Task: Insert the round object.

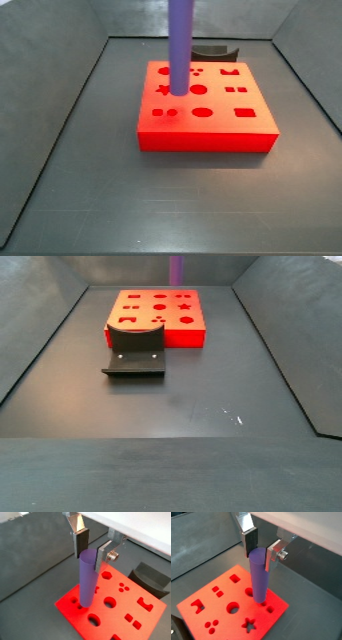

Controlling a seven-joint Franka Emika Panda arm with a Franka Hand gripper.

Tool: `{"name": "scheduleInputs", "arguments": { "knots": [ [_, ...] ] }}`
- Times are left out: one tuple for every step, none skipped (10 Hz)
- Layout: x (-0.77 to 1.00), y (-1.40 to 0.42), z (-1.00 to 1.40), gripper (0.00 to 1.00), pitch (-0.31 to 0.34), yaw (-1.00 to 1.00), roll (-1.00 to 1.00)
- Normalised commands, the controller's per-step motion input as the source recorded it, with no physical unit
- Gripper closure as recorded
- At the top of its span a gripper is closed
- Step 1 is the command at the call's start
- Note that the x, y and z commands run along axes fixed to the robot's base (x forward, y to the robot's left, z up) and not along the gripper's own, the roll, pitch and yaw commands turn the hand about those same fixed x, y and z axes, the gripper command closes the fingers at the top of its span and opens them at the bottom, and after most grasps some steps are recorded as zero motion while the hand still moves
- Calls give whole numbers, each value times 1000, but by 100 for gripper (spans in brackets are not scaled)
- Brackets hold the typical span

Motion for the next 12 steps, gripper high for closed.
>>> {"name": "scheduleInputs", "arguments": {
  "knots": [
    [357, 371, -251, 100, 0, 0, 219],
    [340, 451, -169, 100, 11, -11, 211],
    [251, 391, -294, 100, 0, -23, 194],
    [183, 203, -286, 100, 0, 0, 163],
    [186, 49, -226, 100, -3, 0, 60],
    [149, 54, -229, 100, -20, 51, 0],
    [200, 191, -163, 100, -3, 60, 0],
    [157, 374, -34, 100, 0, 9, 0],
    [80, 269, -94, 100, 0, 0, 0],
    [89, 0, -117, 100, 0, 34, 0],
    [140, 0, -123, 100, 0, 63, 0],
    [200, 0, -100, 100, 0, 69, 0]
  ]
}}
